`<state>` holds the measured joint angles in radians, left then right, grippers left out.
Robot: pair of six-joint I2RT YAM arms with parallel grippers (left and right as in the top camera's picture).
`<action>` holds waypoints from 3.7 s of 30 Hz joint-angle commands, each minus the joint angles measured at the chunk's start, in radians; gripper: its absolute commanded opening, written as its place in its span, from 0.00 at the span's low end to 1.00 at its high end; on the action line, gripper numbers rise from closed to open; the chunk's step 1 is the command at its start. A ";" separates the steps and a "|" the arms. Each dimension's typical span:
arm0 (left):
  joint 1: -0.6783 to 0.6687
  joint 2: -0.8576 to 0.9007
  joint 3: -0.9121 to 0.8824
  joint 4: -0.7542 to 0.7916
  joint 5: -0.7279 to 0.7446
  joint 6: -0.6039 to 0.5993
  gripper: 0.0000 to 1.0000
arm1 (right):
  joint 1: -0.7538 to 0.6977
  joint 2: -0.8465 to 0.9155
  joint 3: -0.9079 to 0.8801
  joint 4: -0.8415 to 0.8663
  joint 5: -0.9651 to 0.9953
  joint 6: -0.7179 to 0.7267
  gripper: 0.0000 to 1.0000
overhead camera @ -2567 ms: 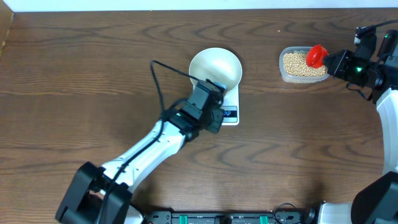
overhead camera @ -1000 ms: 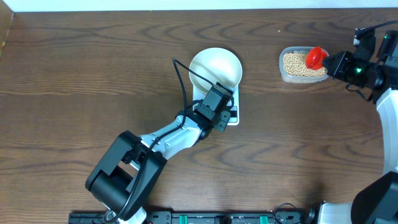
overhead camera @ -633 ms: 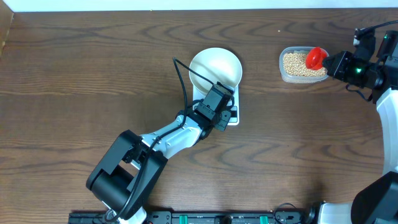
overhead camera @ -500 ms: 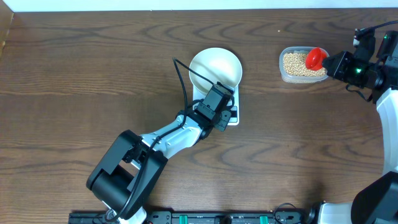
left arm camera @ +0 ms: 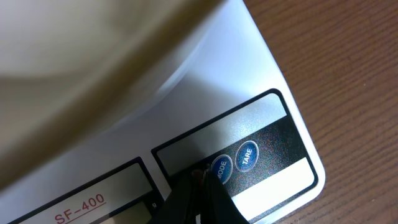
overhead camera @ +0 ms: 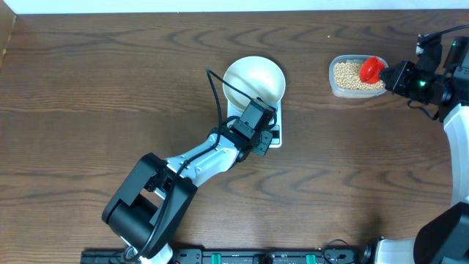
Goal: Scoop item into bowl and weigh 50g on scale
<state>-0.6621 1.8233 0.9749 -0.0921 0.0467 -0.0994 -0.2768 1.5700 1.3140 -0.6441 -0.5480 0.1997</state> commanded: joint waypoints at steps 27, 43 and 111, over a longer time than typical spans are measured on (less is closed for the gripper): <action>0.006 -0.312 -0.025 -0.139 -0.058 0.013 0.07 | -0.004 -0.006 0.019 0.005 -0.003 -0.022 0.01; 0.000 -0.065 -0.025 0.006 -0.029 0.013 0.08 | -0.004 -0.006 0.019 0.008 0.000 -0.034 0.01; 0.006 0.045 -0.025 0.031 -0.055 0.047 0.08 | -0.004 -0.006 0.019 -0.007 0.000 -0.037 0.01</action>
<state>-0.6628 1.8217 0.9623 -0.0429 -0.0025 -0.0696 -0.2768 1.5700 1.3140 -0.6510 -0.5453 0.1772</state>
